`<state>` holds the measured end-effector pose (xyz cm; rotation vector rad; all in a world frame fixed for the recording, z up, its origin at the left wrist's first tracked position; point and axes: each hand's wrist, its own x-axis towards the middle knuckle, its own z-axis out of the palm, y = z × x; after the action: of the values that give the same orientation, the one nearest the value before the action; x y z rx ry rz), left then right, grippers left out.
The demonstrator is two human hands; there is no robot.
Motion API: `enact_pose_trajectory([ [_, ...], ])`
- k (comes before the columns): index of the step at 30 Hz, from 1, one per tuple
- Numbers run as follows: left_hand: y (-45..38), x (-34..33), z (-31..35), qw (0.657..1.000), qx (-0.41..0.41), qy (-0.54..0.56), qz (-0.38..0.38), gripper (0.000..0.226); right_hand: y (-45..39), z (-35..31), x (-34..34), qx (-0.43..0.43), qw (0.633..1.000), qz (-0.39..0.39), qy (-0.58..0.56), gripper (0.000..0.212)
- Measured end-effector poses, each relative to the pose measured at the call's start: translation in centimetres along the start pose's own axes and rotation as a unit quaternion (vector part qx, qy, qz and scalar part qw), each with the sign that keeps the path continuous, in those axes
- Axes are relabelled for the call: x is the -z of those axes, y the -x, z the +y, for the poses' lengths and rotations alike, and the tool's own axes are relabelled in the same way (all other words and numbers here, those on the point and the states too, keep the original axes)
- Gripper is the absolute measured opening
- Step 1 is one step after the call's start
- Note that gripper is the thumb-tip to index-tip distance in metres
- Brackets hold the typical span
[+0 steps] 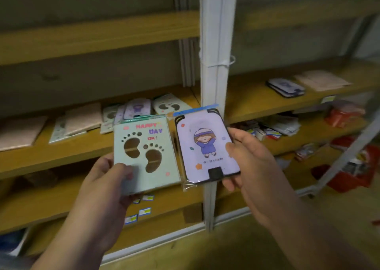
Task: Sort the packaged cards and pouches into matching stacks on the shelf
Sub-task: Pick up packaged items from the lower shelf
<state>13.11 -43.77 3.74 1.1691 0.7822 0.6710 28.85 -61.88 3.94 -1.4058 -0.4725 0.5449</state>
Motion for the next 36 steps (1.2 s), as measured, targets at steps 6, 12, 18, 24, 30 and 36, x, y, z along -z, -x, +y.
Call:
enact_pose_trajectory([
  [6,2.2,-10.7,-1.6,0.994,0.022,-0.034,-0.099,0.038,1.7,-2.1,10.0,0.023,0.997,0.077,-0.012,0.025],
  [12,1.2,-19.8,-3.7,0.984,0.042,-0.037,-0.167,0.036,2.4,-2.3,18.4,0.04,0.984,0.16,-0.062,0.018],
  [18,-2.2,-27.3,-6.5,0.973,0.078,-0.029,-0.214,0.031,0.0,-1.4,25.3,0.015,0.967,0.245,-0.061,0.018],
  [24,-8.6,-34.0,-7.6,0.972,0.08,-0.031,-0.217,0.033,-8.8,-1.2,31.9,0.003,0.963,0.271,-0.005,0.025],
  [30,-13.9,-38.6,-7.3,0.975,0.075,-0.023,-0.206,0.031,-21.1,0.1,37.2,-0.043,0.957,0.264,0.116,0.012],
  [36,-16.6,-40.5,-8.0,0.976,0.105,-0.024,-0.188,0.032,-30.8,-1.4,37.1,-0.055,0.943,0.19,0.267,0.012],
])
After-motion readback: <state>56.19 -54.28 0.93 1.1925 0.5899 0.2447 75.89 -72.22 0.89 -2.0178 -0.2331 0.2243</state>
